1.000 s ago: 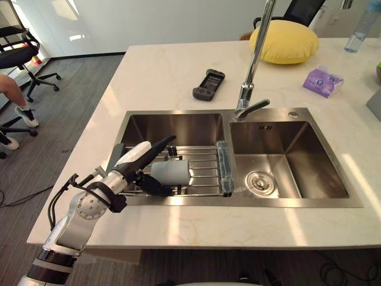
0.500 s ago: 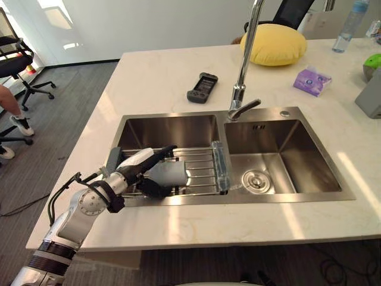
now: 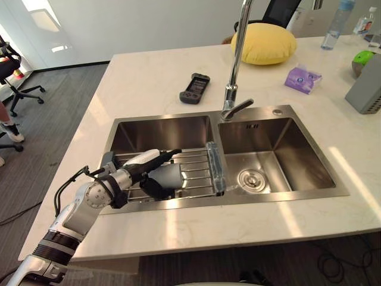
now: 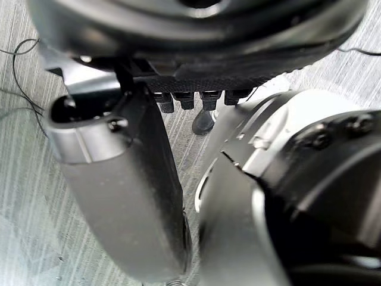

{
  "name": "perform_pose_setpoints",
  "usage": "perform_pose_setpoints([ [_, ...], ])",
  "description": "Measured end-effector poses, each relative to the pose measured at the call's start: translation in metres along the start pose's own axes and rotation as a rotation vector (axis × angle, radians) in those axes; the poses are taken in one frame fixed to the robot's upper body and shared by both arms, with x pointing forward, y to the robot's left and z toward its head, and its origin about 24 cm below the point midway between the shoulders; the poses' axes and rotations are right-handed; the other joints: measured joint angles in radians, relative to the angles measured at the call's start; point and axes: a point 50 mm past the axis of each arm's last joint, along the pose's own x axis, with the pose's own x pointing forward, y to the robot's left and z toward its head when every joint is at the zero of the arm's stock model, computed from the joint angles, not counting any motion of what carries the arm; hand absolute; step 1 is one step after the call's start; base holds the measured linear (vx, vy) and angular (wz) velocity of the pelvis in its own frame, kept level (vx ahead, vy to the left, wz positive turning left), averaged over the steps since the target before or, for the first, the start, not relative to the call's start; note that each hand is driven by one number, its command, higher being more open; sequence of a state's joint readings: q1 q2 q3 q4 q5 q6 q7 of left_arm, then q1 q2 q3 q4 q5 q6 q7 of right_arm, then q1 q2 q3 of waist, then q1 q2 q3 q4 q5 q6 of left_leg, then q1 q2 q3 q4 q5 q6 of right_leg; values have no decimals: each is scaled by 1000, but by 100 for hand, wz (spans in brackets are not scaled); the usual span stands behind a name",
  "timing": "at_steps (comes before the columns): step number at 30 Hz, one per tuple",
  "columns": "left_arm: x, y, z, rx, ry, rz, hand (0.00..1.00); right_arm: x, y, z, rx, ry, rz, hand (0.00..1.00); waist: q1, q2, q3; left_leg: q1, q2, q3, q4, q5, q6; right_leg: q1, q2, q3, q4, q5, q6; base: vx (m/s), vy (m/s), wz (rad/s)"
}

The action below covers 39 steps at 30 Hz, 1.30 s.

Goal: Walk over to the sink, pick up the cup, carry it to the dishwasher, place the cup inside the dishwasher, then close the dishwasher door

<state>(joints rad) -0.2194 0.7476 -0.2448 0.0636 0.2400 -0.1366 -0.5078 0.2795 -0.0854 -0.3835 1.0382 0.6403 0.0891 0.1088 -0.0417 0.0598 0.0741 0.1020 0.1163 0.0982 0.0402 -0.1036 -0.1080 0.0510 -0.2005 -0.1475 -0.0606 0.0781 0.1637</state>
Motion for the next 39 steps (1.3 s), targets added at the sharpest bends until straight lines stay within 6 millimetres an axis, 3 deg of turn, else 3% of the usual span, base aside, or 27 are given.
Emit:
perform_pose_setpoints([
  [4,4,6,-5,23,54,-102,100,0,0,-1,-6,11,-6,100,-4,0,-1,2,1,14,-1,-2,-1,-1,3,13,-14,10,1,-30,-14,-9],
  [18,12,10,-13,69,114,-185,100,0,4,0,-43,15,4,100,-33,-5,-5,15,5,35,0,-7,-2,-1,7,31,-14,12,0,-29,-16,-4],
  [19,12,10,-13,69,115,-186,0,0,4,0,-47,16,4,100,-35,-5,-5,16,5,35,0,-7,-2,-1,8,32,-14,12,0,-43,-28,-2],
  [27,18,8,-16,104,140,-154,0,0,6,2,-72,15,12,100,-54,-7,-6,17,6,38,0,-9,-3,-2,9,35,-15,12,0,-20,-12,-1],
  [39,13,-20,-23,164,51,159,0,0,5,4,-101,10,19,100,-53,-9,-4,12,6,33,1,-11,-3,-4,9,32,-15,12,0,-10,-7,0],
])
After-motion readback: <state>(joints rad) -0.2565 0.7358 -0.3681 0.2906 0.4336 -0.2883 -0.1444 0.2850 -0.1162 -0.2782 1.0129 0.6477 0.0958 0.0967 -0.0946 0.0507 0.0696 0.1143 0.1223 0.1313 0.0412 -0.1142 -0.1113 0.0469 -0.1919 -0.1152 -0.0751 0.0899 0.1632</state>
